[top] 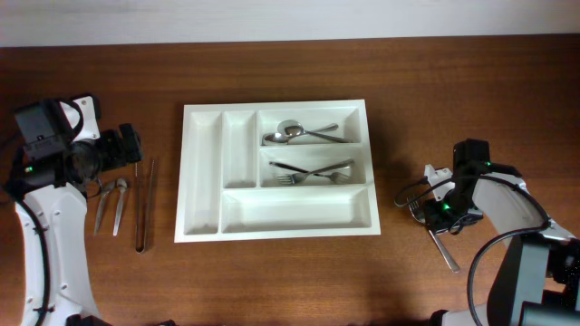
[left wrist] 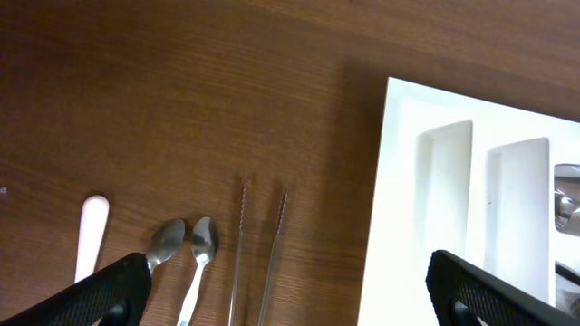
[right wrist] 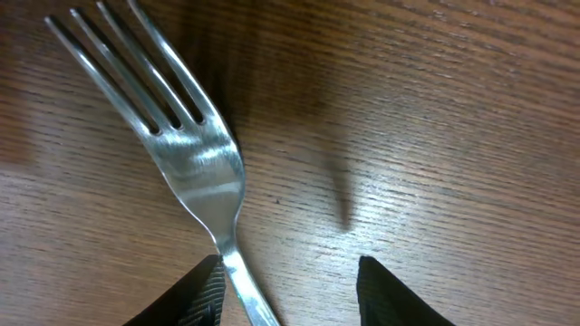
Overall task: Pack container
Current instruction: 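Close the right gripper on the fork and lift it, then carry the fork into the middle compartment and open the right gripper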
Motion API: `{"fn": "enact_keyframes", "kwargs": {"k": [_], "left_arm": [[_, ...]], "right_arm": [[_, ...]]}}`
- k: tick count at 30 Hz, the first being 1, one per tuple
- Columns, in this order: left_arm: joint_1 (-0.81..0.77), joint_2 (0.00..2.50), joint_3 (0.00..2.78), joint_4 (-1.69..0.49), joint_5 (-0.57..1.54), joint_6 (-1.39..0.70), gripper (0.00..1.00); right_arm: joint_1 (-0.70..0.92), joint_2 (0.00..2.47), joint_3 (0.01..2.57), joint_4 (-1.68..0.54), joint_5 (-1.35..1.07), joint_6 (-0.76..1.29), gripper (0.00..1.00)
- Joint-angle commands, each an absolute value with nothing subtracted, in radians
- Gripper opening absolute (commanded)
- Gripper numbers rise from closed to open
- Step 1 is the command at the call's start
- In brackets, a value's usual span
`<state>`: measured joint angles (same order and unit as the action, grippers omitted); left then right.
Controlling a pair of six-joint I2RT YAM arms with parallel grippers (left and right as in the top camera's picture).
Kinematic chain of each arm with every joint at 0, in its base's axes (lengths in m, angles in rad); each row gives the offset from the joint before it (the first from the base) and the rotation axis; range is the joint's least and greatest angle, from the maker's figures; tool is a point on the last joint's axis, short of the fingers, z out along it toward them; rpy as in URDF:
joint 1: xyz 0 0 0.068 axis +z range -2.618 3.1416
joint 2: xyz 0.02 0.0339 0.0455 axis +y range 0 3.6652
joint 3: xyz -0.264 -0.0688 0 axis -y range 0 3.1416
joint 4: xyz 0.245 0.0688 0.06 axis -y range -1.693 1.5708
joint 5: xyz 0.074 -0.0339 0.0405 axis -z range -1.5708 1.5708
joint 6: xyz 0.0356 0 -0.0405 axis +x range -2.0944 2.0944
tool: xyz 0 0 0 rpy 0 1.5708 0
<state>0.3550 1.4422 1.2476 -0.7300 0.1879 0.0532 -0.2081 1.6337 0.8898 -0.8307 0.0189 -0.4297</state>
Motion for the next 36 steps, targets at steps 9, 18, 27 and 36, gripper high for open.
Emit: {"fn": "enact_keyframes", "kwargs": {"k": [9, 18, 27, 36], "left_arm": [[0.361, 1.445, 1.265, -0.728, 0.202, 0.07, 0.99], [0.361, 1.445, 1.265, -0.728, 0.202, 0.07, 0.99], [0.361, 1.445, 1.265, -0.728, 0.202, 0.07, 0.99], [0.361, 1.445, 1.265, -0.728, 0.202, 0.07, 0.99]], "right_arm": [[-0.123, 1.643, 0.836, -0.768, 0.073, -0.429, 0.47], [-0.125, 1.643, 0.809, -0.732, 0.081, -0.41, 0.25], [-0.125, 1.63, 0.906, -0.72, 0.091, -0.367, 0.04], [-0.04, 1.54, 1.399, -0.957, 0.024, -0.355, 0.04]]}}
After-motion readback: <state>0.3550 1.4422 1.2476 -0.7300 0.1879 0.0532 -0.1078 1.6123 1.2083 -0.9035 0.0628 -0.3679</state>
